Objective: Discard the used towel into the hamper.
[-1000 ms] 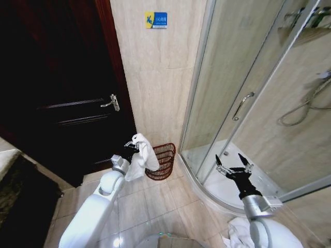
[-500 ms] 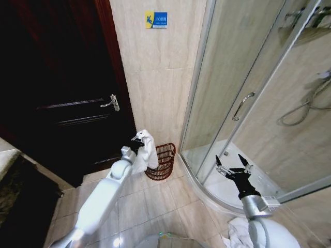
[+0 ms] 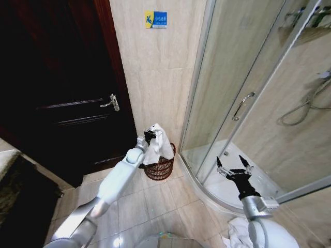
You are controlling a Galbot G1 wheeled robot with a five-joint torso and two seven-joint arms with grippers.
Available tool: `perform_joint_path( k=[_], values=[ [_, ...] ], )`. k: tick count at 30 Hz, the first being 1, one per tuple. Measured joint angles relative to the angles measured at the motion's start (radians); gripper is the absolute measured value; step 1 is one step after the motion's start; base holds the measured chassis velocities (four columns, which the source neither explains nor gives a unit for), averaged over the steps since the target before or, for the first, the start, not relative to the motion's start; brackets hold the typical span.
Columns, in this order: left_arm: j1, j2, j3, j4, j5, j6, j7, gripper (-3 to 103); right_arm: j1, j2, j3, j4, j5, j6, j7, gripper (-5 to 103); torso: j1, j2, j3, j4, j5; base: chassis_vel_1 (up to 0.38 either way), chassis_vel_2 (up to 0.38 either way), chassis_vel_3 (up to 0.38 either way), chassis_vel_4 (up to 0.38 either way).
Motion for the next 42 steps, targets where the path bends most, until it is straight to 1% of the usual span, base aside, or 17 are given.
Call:
perform_joint_path(
  k=[1,4,9,13,15,18,19,21,22,24,25,26,28,31,35,38,42],
  values=[
    [0.000,0.000,0.000,0.000,0.000,0.000,0.000,3,0.000,0.000,0.000,0.000,0.000,0.000,0.000,100,0.000,0.000,0.000,0.0000,0.0000,0.000,0.000,0.000,0.000],
    [-0.042,-0.015,0.012,0.077,0.034,-0.025,-0.003,3,-0.002,-0.002,-0.001,0.008,0.001,-0.002,0.001,100,0.000,0.000,0.000,0.0000,0.0000,0.000,0.000,0.000,0.000],
    [-0.095,-0.031,0.030,0.145,0.036,-0.029,-0.004,3,-0.002,0.001,-0.005,0.011,0.000,-0.003,0.000,100,0.000,0.000,0.000,0.0000,0.0001,0.000,0.000,0.000,0.000],
    [-0.134,-0.042,0.054,0.194,0.028,-0.027,0.010,3,0.000,0.002,-0.007,0.012,0.000,-0.003,-0.003,100,0.000,0.000,0.000,0.0000,0.0002,0.000,0.000,0.000,0.000],
    [-0.150,-0.046,0.064,0.216,0.027,-0.022,0.021,3,0.002,0.002,-0.007,0.010,0.000,-0.003,-0.003,100,0.000,0.000,0.000,-0.0001,0.0000,0.000,0.000,0.000,0.000],
    [-0.197,-0.067,0.096,0.284,0.029,-0.005,0.036,3,0.009,0.001,-0.008,0.003,0.000,-0.002,-0.004,100,0.000,0.000,0.000,0.0000,0.0002,0.000,0.000,0.000,0.000],
    [-0.197,-0.067,0.096,0.284,0.029,-0.005,0.036,3,0.009,0.001,-0.008,0.003,0.000,-0.002,-0.004,100,0.000,0.000,0.000,0.0000,0.0002,0.000,0.000,0.000,0.000],
    [-0.223,-0.081,0.112,0.304,0.034,0.034,0.049,3,0.009,0.000,-0.007,0.003,0.002,-0.002,-0.004,100,0.000,0.000,0.000,-0.0001,0.0002,0.000,0.000,0.000,0.000],
    [-0.223,-0.081,0.112,0.304,0.034,0.034,0.049,3,0.009,0.000,-0.007,0.003,0.002,-0.002,-0.004,100,0.000,0.000,0.000,-0.0001,0.0002,0.000,0.000,0.000,0.000],
    [-0.237,-0.082,0.125,0.301,0.037,0.090,0.067,3,0.009,-0.002,-0.003,0.002,0.006,-0.001,-0.003,100,0.000,0.000,0.000,-0.0003,0.0002,0.000,0.000,0.000,0.000],
    [-0.237,-0.082,0.125,0.301,0.037,0.090,0.067,3,0.009,-0.002,-0.003,0.002,0.006,-0.001,-0.003,100,0.000,0.000,0.000,-0.0003,0.0002,0.000,0.000,0.000,0.000],
    [-0.244,-0.080,0.136,0.293,0.053,0.141,0.085,3,0.010,-0.003,0.000,0.001,0.009,0.000,-0.002,100,0.000,0.000,0.000,-0.0002,0.0002,0.000,0.000,0.000,0.000],
    [-0.255,-0.079,0.147,0.297,0.063,0.190,0.091,3,0.010,-0.003,0.002,-0.001,0.014,0.005,0.000,100,0.000,0.000,0.000,0.0001,0.0002,0.000,0.000,0.000,0.000],
    [-0.271,-0.083,0.152,0.320,0.072,0.208,0.093,3,0.008,-0.003,0.003,-0.003,0.015,0.009,0.000,100,0.000,0.000,0.000,0.0000,0.0001,0.000,0.000,0.000,0.000],
    [-0.299,-0.090,0.152,0.372,0.094,0.194,0.114,3,0.007,-0.003,0.002,-0.004,0.017,0.010,0.000,100,0.000,0.000,0.000,0.0001,0.0001,0.000,0.000,0.000,0.000],
    [-0.325,-0.113,0.140,0.442,0.128,0.143,0.117,3,0.008,-0.006,0.002,-0.006,0.019,0.010,0.000,100,0.000,0.000,0.000,0.0000,0.0001,0.000,0.000,0.000,0.000],
    [-0.328,-0.121,0.136,0.464,0.140,0.118,0.112,3,0.009,-0.007,0.004,-0.007,0.022,0.010,0.000,100,0.000,0.000,0.000,-0.0002,-0.0001,0.000,0.000,0.000,0.000]
  ],
)
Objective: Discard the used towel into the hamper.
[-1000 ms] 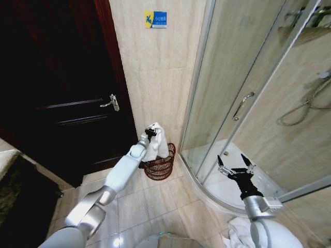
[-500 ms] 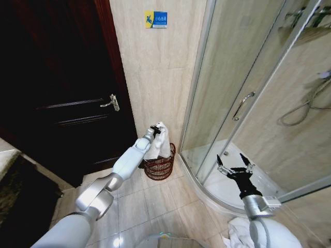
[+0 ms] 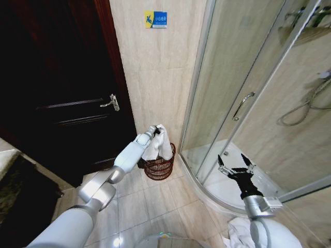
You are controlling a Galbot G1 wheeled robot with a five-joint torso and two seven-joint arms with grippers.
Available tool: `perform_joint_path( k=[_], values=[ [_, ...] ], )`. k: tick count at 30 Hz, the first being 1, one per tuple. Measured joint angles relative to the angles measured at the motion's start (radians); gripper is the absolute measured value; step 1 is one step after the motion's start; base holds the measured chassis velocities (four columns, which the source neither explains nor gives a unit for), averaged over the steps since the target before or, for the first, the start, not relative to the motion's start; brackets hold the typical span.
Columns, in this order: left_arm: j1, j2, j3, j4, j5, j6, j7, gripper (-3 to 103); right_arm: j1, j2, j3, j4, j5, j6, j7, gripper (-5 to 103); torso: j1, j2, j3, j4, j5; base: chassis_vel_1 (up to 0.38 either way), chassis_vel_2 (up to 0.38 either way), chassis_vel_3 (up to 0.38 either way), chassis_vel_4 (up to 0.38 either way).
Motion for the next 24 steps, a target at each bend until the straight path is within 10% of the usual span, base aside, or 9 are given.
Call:
perform_joint_path(
  k=[8,24],
  values=[
    [0.012,-0.009,0.004,0.003,0.019,-0.021,-0.022,4,0.002,-0.003,0.002,-0.006,0.000,0.003,-0.001,100,0.000,0.000,0.000,0.0003,0.0002,0.000,0.000,0.000,0.000],
    [-0.025,-0.053,-0.001,0.077,0.102,-0.010,-0.095,64,-0.010,-0.004,0.010,0.008,0.007,0.010,-0.001,100,0.000,0.000,0.000,0.0001,0.0001,0.000,0.000,0.000,0.000]
  ],
)
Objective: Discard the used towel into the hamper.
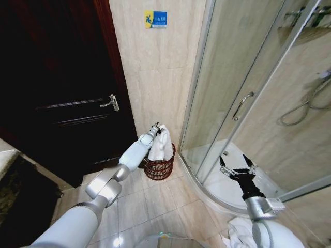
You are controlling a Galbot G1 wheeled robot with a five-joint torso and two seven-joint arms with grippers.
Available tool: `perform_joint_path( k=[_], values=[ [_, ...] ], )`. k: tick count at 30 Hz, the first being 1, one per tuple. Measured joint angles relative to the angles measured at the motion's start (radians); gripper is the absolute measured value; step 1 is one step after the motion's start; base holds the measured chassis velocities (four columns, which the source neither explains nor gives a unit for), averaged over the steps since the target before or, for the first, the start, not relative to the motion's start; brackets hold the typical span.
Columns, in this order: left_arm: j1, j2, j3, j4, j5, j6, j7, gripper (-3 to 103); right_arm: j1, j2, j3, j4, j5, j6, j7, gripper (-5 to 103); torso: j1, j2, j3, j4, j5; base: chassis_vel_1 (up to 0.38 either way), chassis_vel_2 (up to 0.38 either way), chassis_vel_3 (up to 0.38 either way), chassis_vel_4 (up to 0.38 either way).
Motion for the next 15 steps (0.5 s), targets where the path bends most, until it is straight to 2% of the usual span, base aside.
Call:
perform_joint_path(
  k=[2,3,5,6,7,9,10,11,15],
  values=[
    [0.000,0.001,-0.002,0.001,0.014,0.007,-0.010,74,0.000,0.002,-0.003,0.002,-0.001,0.000,0.000,100,0.000,0.000,0.000,0.0000,0.0000,0.000,0.000,0.000,0.000],
    [0.000,0.001,-0.002,0.001,0.014,0.007,-0.010,74,0.000,0.002,-0.003,0.002,-0.001,0.000,0.000,100,0.000,0.000,0.000,0.0000,0.0000,0.000,0.000,0.000,0.000],
    [0.001,0.008,-0.003,0.001,0.031,0.023,-0.010,85,0.000,0.002,-0.003,0.002,-0.002,0.000,0.000,100,0.000,0.000,0.000,0.0000,-0.0001,0.000,0.000,0.000,0.000],
    [0.001,0.013,-0.003,-0.002,0.037,0.049,-0.007,90,0.000,0.002,-0.003,0.002,-0.002,0.000,0.000,100,0.000,0.000,0.000,0.0001,0.0000,0.000,0.000,0.000,0.000],
    [0.001,0.013,-0.003,-0.002,0.037,0.049,-0.007,90,0.000,0.002,-0.003,0.002,-0.002,0.000,0.000,100,0.000,0.000,0.000,0.0001,0.0000,0.000,0.000,0.000,0.000],
    [-0.002,0.018,-0.001,-0.013,0.038,0.110,0.000,98,0.001,0.000,-0.003,0.002,-0.002,0.000,0.001,100,0.000,0.000,0.000,0.0002,-0.0001,0.000,0.000,0.000,0.000],
    [-0.005,0.019,0.000,-0.019,0.037,0.137,0.002,98,0.002,0.000,-0.003,0.002,-0.002,0.000,0.002,100,0.000,0.000,0.000,0.0002,0.0000,0.000,0.000,0.000,0.000],
    [-0.005,0.019,0.000,-0.019,0.037,0.137,0.002,98,0.002,0.000,-0.003,0.002,-0.002,0.000,0.002,100,0.000,0.000,0.000,0.0002,0.0000,0.000,0.000,0.000,0.000],
    [-0.014,0.023,0.008,-0.053,0.027,0.253,0.045,100,0.003,0.001,-0.006,-0.002,-0.004,-0.001,0.003,100,0.000,0.000,0.000,0.0000,0.0000,0.000,0.000,0.000,0.000]
  ],
)
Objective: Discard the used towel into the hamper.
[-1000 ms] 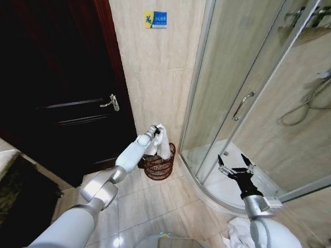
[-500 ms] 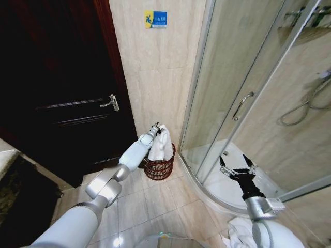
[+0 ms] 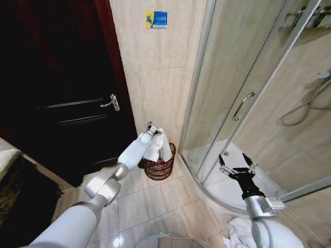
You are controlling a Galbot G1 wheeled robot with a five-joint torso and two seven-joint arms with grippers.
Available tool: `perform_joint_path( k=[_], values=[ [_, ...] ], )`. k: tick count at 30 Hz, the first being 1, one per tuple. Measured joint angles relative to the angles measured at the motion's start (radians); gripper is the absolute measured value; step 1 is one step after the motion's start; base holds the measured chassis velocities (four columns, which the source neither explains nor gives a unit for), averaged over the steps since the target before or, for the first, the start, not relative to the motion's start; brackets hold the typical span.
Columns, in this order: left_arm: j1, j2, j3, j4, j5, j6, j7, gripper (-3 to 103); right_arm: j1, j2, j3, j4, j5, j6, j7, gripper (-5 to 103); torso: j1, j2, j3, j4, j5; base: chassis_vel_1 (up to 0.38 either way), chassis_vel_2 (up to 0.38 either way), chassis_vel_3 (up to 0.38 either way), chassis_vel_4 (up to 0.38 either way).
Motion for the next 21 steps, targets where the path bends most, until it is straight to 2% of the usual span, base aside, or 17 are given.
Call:
perform_joint_path(
  k=[1,3,5,8,14,16,18,21],
  values=[
    [0.000,0.000,0.000,0.000,0.000,0.000,0.000,100,0.000,0.000,0.000,0.000,0.000,0.000,0.000,100,0.000,0.000,0.000,0.0000,0.0000,0.000,0.000,0.000,0.000],
    [-0.005,0.007,0.003,-0.025,0.002,0.075,0.052,100,-0.001,0.000,0.000,-0.002,0.000,0.000,0.001,100,0.000,0.000,0.000,-0.0001,0.0000,0.000,0.000,0.000,0.000],
    [-0.015,0.012,0.005,-0.031,0.018,0.124,0.103,100,-0.001,0.000,0.000,-0.003,0.000,0.000,0.001,100,0.000,0.000,0.000,0.0000,0.0000,0.000,0.000,0.000,0.000],
    [-0.027,0.012,0.006,-0.023,0.031,0.148,0.130,100,-0.001,-0.001,0.001,-0.003,0.000,0.000,0.002,100,0.000,0.000,0.000,0.0001,0.0000,0.000,0.000,0.000,0.000],
    [-0.039,0.012,0.011,-0.001,0.040,0.157,0.146,100,-0.002,-0.002,0.002,-0.004,0.001,0.000,0.005,100,0.000,0.000,0.000,0.0001,-0.0001,0.000,0.000,0.000,0.000],
    [-0.041,0.019,0.011,-0.004,0.065,0.176,0.202,100,-0.002,-0.002,0.002,-0.004,0.001,0.000,0.007,100,0.000,0.000,0.000,-0.0001,0.0000,0.000,0.000,0.000,0.000],
    [-0.043,0.019,0.010,0.005,0.072,0.159,0.212,100,-0.001,-0.003,0.001,-0.005,0.001,0.000,0.008,100,0.000,0.000,0.000,0.0003,0.0001,0.000,0.000,0.000,0.000],
    [-0.046,0.007,0.004,0.022,0.069,0.141,0.189,100,0.001,-0.004,0.001,-0.005,0.001,-0.001,0.010,100,0.000,0.000,0.000,0.0003,0.0000,0.000,0.000,0.000,0.000]
  ],
)
